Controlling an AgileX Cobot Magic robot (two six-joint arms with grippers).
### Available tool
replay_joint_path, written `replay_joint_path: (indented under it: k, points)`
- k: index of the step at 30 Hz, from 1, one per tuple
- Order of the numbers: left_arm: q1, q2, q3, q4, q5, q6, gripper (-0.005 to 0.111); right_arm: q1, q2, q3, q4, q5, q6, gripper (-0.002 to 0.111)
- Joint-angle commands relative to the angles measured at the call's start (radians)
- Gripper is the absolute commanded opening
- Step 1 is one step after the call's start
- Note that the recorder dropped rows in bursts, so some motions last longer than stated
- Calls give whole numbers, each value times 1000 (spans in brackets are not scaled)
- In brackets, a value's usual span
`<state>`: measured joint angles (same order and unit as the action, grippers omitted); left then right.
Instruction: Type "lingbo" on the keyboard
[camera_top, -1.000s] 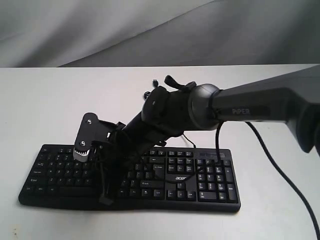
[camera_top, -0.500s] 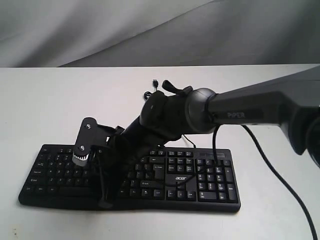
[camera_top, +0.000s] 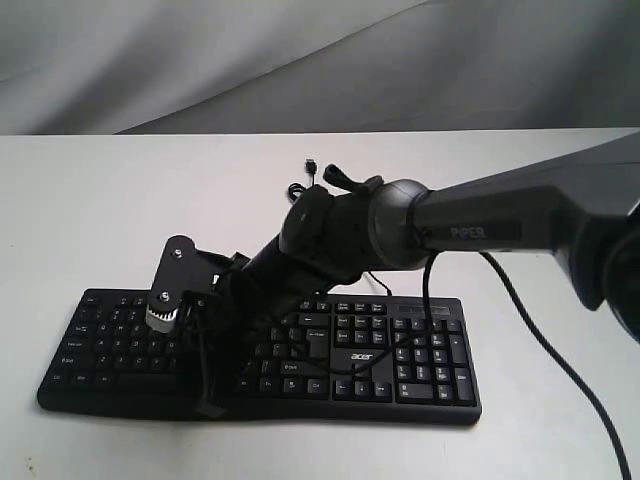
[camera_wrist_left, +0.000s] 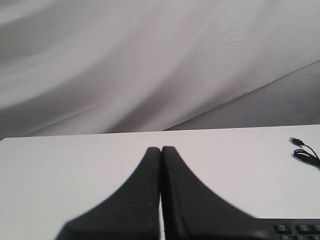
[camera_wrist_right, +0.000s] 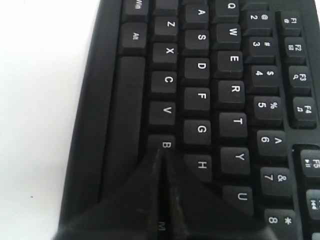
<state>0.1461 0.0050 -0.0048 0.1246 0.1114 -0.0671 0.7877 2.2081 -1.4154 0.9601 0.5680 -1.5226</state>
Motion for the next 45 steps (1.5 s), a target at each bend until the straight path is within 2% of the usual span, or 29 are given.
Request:
replay_joint_path:
  k: [1, 6, 14, 45]
  points:
    - [-7, -5, 5, 0, -9, -2, 1, 0, -11, -5, -1, -5, -10, 0]
    - [-7, -5, 5, 0, -9, -2, 1, 5, -39, -39, -3, -20, 17, 0]
    - [-7, -5, 5, 0, -9, -2, 1, 19, 43, -151, -19, -6, 64, 0]
    - [-7, -5, 5, 0, -9, -2, 1, 15, 82, -152, -68, 5, 87, 0]
